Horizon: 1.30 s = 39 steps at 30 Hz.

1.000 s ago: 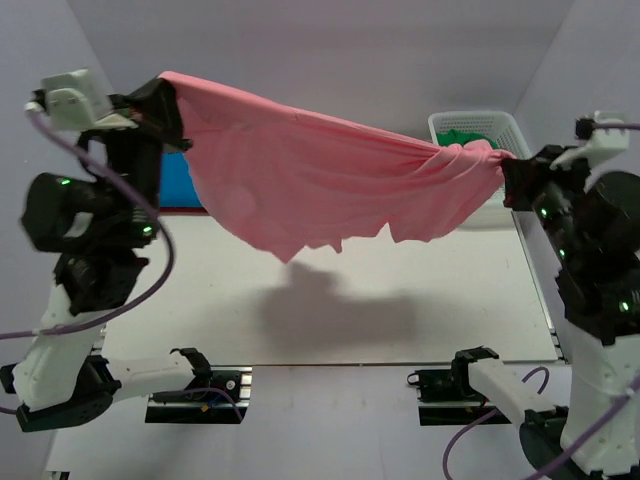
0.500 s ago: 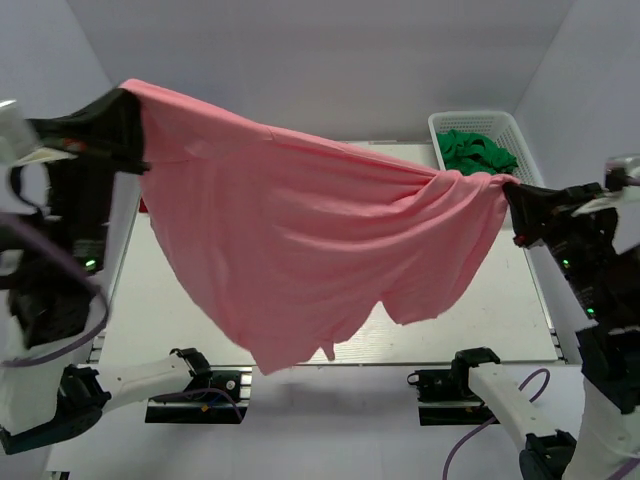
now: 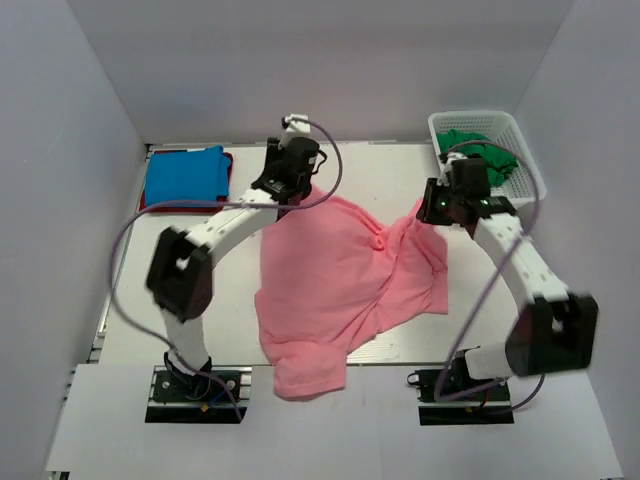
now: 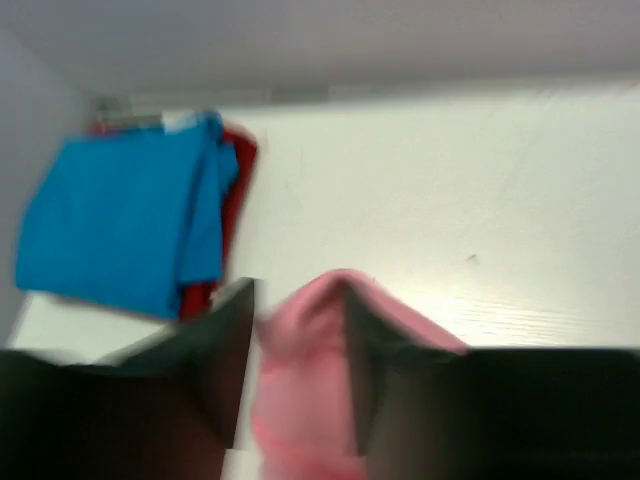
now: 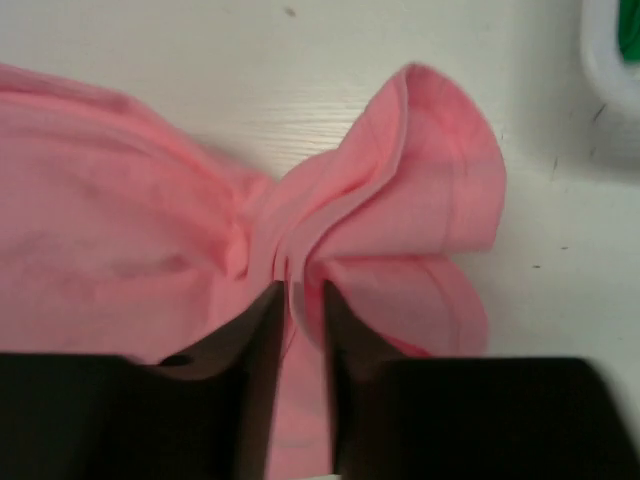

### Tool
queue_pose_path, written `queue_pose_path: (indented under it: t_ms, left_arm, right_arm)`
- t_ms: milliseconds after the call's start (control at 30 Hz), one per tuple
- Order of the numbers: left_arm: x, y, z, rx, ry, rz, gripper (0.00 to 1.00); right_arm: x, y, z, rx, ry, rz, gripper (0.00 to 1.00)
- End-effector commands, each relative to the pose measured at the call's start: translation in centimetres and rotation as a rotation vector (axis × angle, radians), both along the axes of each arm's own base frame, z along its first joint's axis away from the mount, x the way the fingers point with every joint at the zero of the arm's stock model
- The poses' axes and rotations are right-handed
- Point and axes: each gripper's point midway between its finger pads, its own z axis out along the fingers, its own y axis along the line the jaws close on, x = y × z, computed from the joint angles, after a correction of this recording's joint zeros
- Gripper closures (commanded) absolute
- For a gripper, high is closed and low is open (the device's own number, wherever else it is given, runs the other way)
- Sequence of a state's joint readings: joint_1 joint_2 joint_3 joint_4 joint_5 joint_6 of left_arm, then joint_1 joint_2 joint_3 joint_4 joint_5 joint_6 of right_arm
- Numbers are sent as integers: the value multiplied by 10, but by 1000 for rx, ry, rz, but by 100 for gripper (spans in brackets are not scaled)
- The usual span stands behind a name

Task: Fold and stack the t-shirts
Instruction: Flatten out the tshirt

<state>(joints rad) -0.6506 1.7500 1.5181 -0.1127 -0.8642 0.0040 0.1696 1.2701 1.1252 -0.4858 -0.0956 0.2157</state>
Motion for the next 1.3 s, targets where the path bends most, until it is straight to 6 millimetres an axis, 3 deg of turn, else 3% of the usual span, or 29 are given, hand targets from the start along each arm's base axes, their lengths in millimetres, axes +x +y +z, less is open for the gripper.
queue_pose_path:
  t_ms: [0, 33, 67, 100, 133, 167, 200, 300, 333, 367, 400, 433, 500, 533, 567, 600, 633, 700, 833, 933, 1033, 1233, 1267]
  left_arm:
    - [38, 36, -47, -74, 102, 140, 40]
    - [51, 40, -61, -106, 141, 158, 21]
    - [59, 39, -49, -120, 163, 169, 10]
    - [64, 34, -58, -123, 189, 168, 1]
    - [72, 33, -74, -120, 220, 171, 1]
    - [75, 32, -66, -134, 199, 168, 1]
    - [75, 30, -72, -137, 205, 159, 1]
    - [60, 25, -75, -166, 240, 95, 1]
    - [53, 24, -84, -186, 266, 85, 1]
    - [43, 21, -77, -217, 280, 46, 1]
    - [34, 16, -81, -216, 300, 22, 1]
    - [20, 14, -102, -214, 349, 16, 1]
    - [-5, 1, -122, -251, 443, -63, 1]
    - [-17, -11, -133, -309, 503, -112, 1]
    - [-24, -13, -140, -324, 530, -127, 1]
    - [-38, -10, -163, -311, 597, -130, 1]
    - [-46, -10, -162, -332, 608, -132, 1]
    - [-67, -16, -186, -369, 694, -174, 1]
    - [-74, -20, -203, -408, 717, -172, 1]
    - [-75, -22, -226, -405, 767, -157, 1]
    - [-73, -12, -252, -406, 824, -108, 1]
    - [-42, 2, -271, -348, 795, -14, 1]
    - [-27, 7, -266, -345, 753, 22, 1]
  right_arm:
    - [53, -12, -38, -102, 36, -44, 65]
    - [75, -15, -13, -129, -10, -58, 58]
    - [80, -17, -18, -154, 17, -74, 53]
    - [76, -18, -39, -179, 109, -59, 48]
    - [82, -17, -39, -180, 115, -59, 32]
    - [80, -15, -38, -167, 122, -55, 23]
    - [78, -16, -41, -169, 128, -58, 11]
    - [55, -22, -52, -172, 163, -97, 11]
    - [49, -25, -42, -164, 142, -107, 9]
    - [34, -26, -61, -160, 198, -118, 9]
    - [29, -24, -62, -152, 204, -112, 9]
    - [22, -20, -59, -117, 205, -94, 9]
    - [5, -18, -74, -109, 254, -90, 9]
    - [-12, -8, -80, -59, 284, -46, 9]
    - [-16, -6, -84, -46, 296, -43, 9]
    - [-19, -5, -84, -36, 292, -37, 9]
    - [-27, 0, -91, -15, 315, -16, 9]
    - [-33, 4, -99, 13, 323, -9, 9]
    - [-41, 18, -115, 84, 369, 26, 9]
    - [-40, 22, -129, 100, 407, 32, 9]
    - [-35, 19, -144, 72, 428, 10, 9]
    - [-10, 22, -170, 32, 453, -2, 9]
    - [5, 25, -163, 38, 424, -2, 9]
